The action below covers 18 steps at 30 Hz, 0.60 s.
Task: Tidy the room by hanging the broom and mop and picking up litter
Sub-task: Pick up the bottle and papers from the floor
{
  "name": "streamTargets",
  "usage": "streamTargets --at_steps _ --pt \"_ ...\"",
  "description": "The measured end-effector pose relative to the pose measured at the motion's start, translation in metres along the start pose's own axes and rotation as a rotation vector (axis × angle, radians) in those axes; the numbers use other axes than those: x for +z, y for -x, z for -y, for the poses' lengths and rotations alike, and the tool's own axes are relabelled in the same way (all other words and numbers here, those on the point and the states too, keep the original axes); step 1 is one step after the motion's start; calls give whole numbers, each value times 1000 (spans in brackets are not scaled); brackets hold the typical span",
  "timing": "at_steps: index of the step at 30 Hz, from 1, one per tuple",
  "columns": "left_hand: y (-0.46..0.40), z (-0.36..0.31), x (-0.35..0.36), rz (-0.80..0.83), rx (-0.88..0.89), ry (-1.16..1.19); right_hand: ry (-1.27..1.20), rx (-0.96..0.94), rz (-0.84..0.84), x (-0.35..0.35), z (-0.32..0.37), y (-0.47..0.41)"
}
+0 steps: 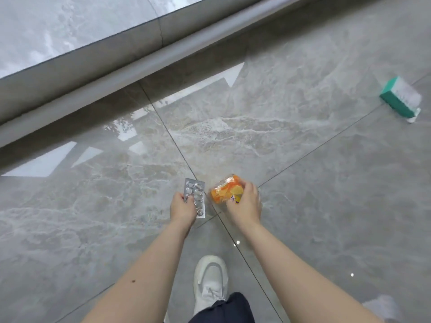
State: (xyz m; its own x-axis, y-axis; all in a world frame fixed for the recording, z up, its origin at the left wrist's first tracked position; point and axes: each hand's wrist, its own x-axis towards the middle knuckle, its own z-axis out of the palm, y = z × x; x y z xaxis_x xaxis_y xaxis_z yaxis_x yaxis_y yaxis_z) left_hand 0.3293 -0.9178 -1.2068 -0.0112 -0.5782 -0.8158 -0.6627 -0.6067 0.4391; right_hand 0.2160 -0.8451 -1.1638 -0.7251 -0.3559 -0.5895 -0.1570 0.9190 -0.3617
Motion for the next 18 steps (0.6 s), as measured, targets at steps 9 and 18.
streamTargets --at_steps 9,18 --pt "4 24 61 143 -100 36 149 63 218 11 -71 -11" --pt "27 13 63 159 -42 -169 -102 184 287 0 -89 9"
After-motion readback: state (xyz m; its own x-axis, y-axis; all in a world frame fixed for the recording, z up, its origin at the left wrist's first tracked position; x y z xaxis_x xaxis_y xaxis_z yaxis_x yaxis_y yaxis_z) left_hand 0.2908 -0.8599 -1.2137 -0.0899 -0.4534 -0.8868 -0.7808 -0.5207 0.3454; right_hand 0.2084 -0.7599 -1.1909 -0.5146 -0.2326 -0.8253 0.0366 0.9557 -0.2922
